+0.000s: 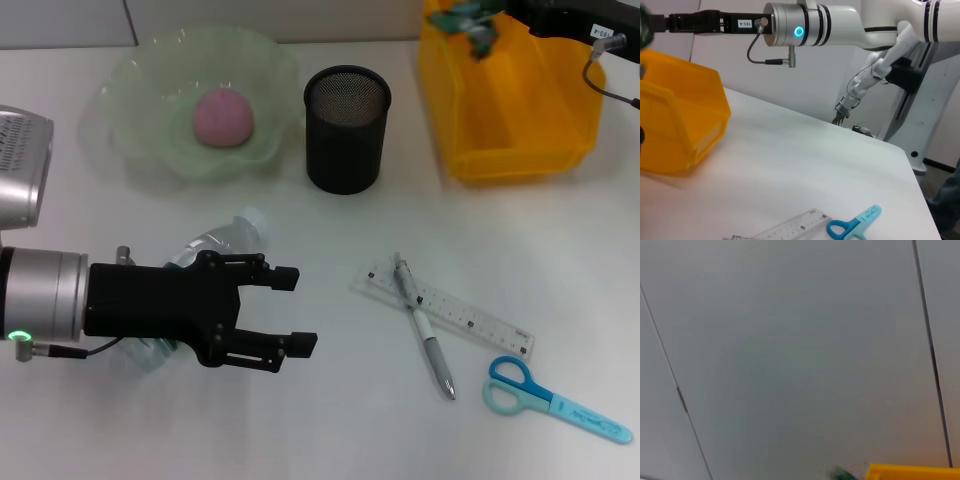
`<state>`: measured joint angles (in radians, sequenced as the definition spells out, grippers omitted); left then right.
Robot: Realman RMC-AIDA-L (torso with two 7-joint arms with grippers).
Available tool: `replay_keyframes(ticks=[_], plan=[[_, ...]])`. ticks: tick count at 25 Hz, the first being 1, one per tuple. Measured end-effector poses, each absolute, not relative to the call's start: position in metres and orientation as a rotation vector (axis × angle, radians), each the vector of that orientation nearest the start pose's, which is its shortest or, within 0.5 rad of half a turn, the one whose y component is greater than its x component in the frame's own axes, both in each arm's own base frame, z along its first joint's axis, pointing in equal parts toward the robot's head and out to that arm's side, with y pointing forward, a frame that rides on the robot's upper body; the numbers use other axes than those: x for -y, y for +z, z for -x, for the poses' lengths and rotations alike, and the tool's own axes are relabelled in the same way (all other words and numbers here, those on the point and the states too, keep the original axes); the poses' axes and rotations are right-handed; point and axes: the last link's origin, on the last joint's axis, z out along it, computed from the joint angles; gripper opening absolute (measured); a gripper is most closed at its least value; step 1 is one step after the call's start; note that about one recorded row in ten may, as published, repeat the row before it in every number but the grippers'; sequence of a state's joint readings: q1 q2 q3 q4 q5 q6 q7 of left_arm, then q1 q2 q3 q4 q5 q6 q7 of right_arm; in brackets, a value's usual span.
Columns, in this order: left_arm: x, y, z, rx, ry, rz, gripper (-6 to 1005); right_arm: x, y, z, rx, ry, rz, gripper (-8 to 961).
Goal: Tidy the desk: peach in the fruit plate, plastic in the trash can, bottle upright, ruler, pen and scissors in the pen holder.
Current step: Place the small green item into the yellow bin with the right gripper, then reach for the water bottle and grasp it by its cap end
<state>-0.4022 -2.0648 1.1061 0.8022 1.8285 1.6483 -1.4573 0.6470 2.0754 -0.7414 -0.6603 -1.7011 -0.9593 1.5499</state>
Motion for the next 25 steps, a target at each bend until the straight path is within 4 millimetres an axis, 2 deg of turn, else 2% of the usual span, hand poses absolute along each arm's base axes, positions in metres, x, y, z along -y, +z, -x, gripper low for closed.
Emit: replay_keyframes(ticks=[5, 14, 15, 16, 18, 19, 20, 21, 24, 25], plan=[[-0.286, -0.022, 0.243, 0.532, -0.659, 3.026, 835, -0.43, 0.042, -0.248, -0.827, 0.755, 2.108, 340], [-0.288, -0.022, 0.241, 0.529, -0.662, 3.03, 835, -0.415, 0.055, -0.256, -0.817, 0.813, 2.114, 604], [-0.289, -0.021, 0.24, 0.537, -0.667, 3.027, 835, -0.404, 0.062, -0.255, -0.787, 0.854, 2.148, 626], [-0.289, -0.021, 0.24, 0.537, -0.667, 3.027, 835, -0.404, 0.062, -0.255, -0.787, 0.854, 2.148, 648], [-0.292, -0.02, 0.238, 0.573, -0.659, 3.014, 835, -0.389, 0.069, -0.255, -0.754, 0.894, 2.193, 692], [-0.294, -0.019, 0.238, 0.588, -0.652, 3.009, 835, -0.379, 0.073, -0.256, -0.732, 0.914, 2.227, 714], [-0.3, -0.016, 0.235, 0.637, -0.618, 2.994, 835, -0.359, 0.078, -0.259, -0.692, 0.942, 2.297, 714], [-0.3, -0.016, 0.235, 0.637, -0.618, 2.994, 835, -0.359, 0.078, -0.259, -0.692, 0.942, 2.297, 714], [-0.31, -0.008, 0.226, 0.722, -0.528, 2.972, 835, -0.32, 0.077, -0.266, -0.595, 0.981, 2.447, 713], [-0.314, -0.004, 0.222, 0.74, -0.492, 2.964, 835, -0.299, 0.072, -0.272, -0.521, 1.001, 2.51, 713]])
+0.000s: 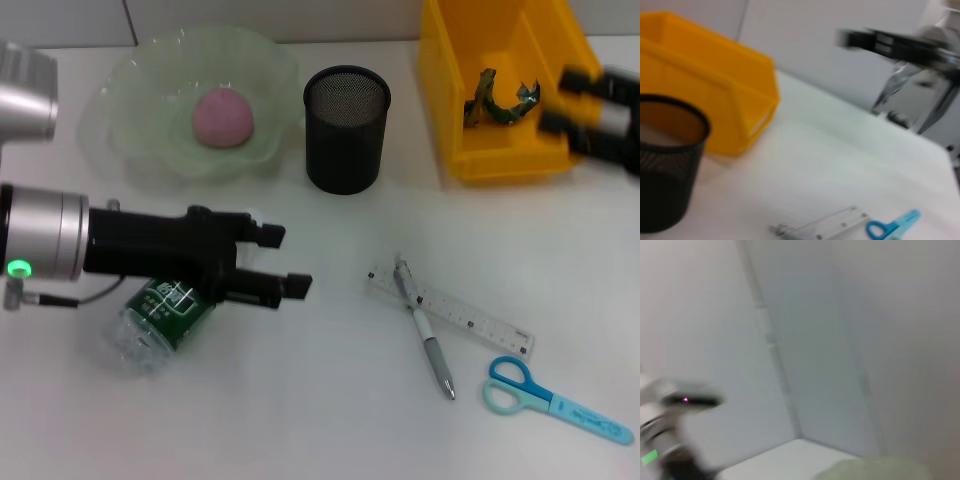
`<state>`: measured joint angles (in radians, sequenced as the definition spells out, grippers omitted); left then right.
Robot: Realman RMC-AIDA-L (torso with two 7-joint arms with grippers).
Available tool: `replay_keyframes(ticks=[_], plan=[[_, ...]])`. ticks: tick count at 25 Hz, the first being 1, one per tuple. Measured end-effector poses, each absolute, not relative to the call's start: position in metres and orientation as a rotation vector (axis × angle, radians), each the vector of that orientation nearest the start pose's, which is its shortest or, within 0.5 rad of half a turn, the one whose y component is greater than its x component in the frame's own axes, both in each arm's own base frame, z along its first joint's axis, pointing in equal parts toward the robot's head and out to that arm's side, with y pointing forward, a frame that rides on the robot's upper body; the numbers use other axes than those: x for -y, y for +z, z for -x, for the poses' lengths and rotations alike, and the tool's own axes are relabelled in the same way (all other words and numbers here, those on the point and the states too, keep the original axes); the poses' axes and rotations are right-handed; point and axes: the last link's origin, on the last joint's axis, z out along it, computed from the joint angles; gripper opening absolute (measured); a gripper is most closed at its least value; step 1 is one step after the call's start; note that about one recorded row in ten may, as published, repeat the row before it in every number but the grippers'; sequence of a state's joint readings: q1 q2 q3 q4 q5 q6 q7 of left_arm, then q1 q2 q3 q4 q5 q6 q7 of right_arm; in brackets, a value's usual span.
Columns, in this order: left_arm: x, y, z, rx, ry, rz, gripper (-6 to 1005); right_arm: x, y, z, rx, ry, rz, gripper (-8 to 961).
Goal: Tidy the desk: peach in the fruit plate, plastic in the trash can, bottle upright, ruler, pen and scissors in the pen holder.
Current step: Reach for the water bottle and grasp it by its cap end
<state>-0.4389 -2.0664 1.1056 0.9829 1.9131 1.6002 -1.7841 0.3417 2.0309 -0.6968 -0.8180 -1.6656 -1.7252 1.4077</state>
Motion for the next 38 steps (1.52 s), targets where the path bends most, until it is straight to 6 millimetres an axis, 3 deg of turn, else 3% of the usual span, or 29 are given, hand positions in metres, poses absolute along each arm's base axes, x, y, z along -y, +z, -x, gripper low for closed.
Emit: replay_keyframes(ticks=[1, 5, 7, 10, 15, 20, 38], plan=[[-0.317, -0.001, 0.217, 0.762, -0.449, 2.955, 834, -0.299, 0.072, -0.272, -0.521, 1.001, 2.51, 713], [-0.332, 0.006, 0.194, 0.851, -0.258, 2.907, 834, -0.251, 0.05, -0.29, -0.375, 1.013, 2.604, 713], [-0.34, 0.007, 0.18, 0.89, -0.117, 2.871, 834, -0.239, 0.038, -0.297, -0.385, 1.006, 2.633, 713], [-0.353, 0.001, 0.161, 0.95, 0.083, 2.804, 833, -0.228, 0.022, -0.303, -0.406, 0.996, 2.682, 714], [-0.366, -0.016, 0.152, 0.993, 0.273, 2.718, 833, -0.22, 0.009, -0.307, -0.41, 1.003, 2.691, 714], [-0.375, -0.03, 0.155, 0.987, 0.376, 2.621, 833, -0.218, 0.005, -0.309, -0.408, 1.0, 2.68, 714], [-0.384, -0.046, 0.175, 0.956, 0.438, 2.53, 831, -0.22, 0.0, -0.309, -0.426, 0.999, 2.676, 714]])
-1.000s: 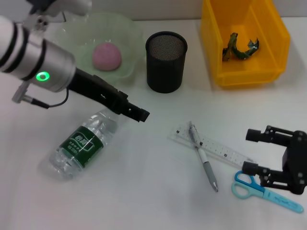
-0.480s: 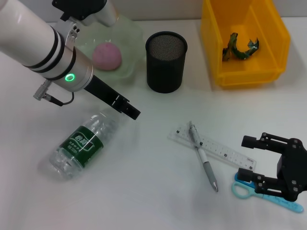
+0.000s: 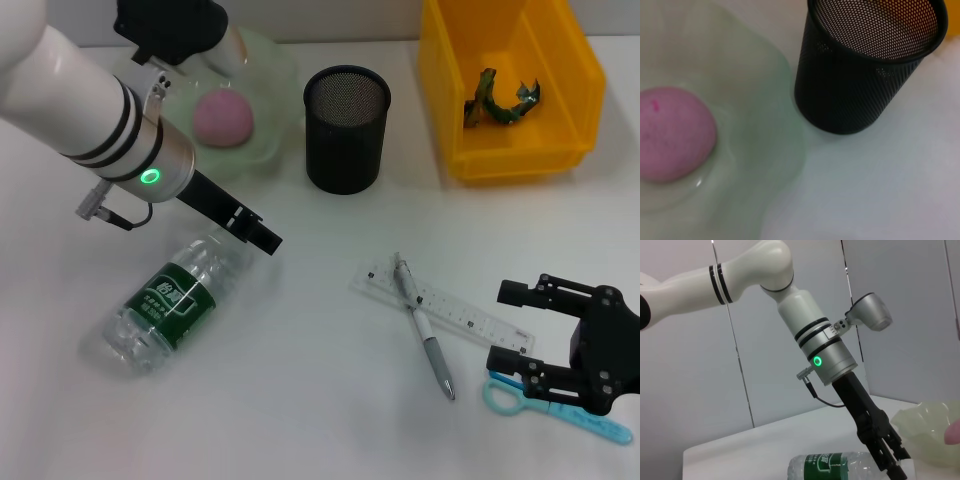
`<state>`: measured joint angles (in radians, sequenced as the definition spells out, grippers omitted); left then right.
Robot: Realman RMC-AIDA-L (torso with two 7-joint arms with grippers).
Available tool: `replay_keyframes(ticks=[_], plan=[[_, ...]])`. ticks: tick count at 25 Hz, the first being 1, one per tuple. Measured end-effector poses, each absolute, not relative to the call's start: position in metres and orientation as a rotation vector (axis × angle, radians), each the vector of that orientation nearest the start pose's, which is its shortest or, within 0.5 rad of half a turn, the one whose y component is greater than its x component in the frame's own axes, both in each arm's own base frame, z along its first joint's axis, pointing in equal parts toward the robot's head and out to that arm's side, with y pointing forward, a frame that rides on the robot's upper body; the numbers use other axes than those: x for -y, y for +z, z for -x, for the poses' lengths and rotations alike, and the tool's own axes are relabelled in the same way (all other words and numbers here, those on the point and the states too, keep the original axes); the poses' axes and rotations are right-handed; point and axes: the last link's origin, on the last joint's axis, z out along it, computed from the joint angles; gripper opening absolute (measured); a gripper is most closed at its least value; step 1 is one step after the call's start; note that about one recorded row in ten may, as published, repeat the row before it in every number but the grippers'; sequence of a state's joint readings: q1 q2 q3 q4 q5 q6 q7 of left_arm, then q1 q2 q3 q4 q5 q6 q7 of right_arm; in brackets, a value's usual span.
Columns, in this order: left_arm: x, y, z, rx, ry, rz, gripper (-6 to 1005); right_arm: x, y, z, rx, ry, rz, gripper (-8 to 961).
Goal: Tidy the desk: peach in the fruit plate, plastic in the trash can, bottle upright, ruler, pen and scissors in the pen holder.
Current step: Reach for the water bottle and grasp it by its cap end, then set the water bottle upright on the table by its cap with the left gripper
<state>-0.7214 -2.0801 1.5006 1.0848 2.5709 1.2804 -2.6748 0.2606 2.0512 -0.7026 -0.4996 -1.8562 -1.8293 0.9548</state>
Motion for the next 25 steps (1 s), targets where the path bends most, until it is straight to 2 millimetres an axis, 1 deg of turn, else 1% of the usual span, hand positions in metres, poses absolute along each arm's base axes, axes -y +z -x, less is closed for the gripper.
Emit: replay_keyframes(ticks=[7, 11, 19, 25], plan=[[-0.3832, -0.0533, 0.1744, 0.902, 0.448, 2.535, 830, -0.2195, -0.0016, -0.3094, -0.435, 1.005, 2.675, 714], [-0.3833, -0.0536, 0.1756, 0.89, 0.467, 2.527, 830, -0.2187, -0.0018, -0.3099, -0.438, 1.005, 2.674, 714], [-0.3832, -0.052, 0.1787, 0.88, 0.492, 2.513, 463, -0.217, -0.0032, -0.3107, -0.46, 1.017, 2.675, 714], [-0.3777, -0.0542, 0.1738, 0.805, 0.503, 2.532, 449, -0.2164, -0.001, -0.3127, -0.464, 1.013, 2.665, 715]])
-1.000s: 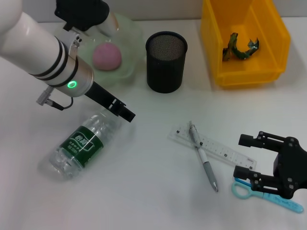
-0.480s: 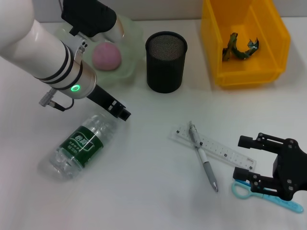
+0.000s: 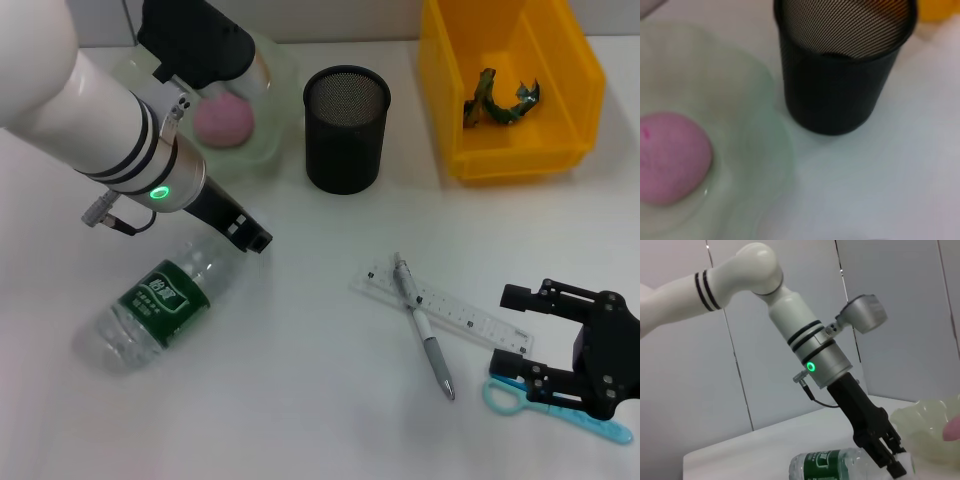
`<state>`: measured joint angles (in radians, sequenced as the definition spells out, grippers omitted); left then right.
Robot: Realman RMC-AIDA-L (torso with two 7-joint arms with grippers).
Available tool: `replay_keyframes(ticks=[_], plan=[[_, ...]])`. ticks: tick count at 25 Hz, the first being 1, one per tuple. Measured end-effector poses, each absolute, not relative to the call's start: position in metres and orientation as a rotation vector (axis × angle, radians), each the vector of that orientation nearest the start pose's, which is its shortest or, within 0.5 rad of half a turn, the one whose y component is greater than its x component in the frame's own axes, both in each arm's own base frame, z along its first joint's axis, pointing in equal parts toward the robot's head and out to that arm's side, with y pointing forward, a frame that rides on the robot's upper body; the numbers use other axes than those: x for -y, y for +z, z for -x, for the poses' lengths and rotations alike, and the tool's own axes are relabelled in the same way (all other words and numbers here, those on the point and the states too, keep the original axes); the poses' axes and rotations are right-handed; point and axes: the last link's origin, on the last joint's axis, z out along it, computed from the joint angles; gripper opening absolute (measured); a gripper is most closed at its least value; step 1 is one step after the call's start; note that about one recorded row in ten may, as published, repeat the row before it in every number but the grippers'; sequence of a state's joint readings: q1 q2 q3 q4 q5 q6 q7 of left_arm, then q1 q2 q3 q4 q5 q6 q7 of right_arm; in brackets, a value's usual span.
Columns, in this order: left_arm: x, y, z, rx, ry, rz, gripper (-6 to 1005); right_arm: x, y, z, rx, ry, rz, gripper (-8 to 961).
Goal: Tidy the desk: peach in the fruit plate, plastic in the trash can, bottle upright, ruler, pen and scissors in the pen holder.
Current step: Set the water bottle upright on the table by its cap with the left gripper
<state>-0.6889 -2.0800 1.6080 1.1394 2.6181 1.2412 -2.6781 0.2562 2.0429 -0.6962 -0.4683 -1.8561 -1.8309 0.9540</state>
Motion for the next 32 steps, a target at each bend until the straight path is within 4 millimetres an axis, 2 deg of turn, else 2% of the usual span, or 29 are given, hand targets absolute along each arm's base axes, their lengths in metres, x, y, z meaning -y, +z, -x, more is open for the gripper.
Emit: replay_keyframes(ticks=[5, 6, 12, 15, 17, 23, 24, 26, 29, 32], plan=[[-0.369, -0.043, 0.164, 0.723, 0.402, 2.526, 445, -0.216, 0.0, -0.313, -0.466, 1.013, 2.663, 715], [-0.363, -0.033, 0.163, 0.682, 0.289, 2.523, 445, -0.216, 0.0, -0.313, -0.466, 1.014, 2.662, 715], [-0.35, -0.023, 0.162, 0.604, 0.096, 2.554, 445, -0.217, 0.001, -0.312, -0.458, 1.021, 2.653, 715], [-0.349, -0.022, 0.162, 0.597, 0.076, 2.557, 445, -0.218, 0.002, -0.312, -0.456, 1.025, 2.655, 715], [-0.341, -0.017, 0.165, 0.565, -0.076, 2.591, 444, -0.219, 0.002, -0.311, -0.456, 1.03, 2.656, 715], [-0.338, -0.015, 0.165, 0.55, -0.176, 2.601, 444, -0.221, 0.0, -0.308, -0.452, 1.043, 2.658, 715], [-0.334, -0.01, 0.167, 0.524, -0.272, 2.607, 444, -0.221, 0.0, -0.308, -0.452, 1.043, 2.658, 715], [-0.334, -0.01, 0.167, 0.524, -0.272, 2.607, 444, -0.222, -0.001, -0.306, -0.45, 1.048, 2.658, 715], [-0.33, -0.009, 0.173, 0.491, -0.381, 2.617, 444, -0.223, -0.002, -0.305, -0.447, 1.056, 2.658, 715], [-0.329, -0.009, 0.173, 0.482, -0.418, 2.618, 444, -0.224, -0.005, -0.302, -0.449, 1.07, 2.653, 715]])
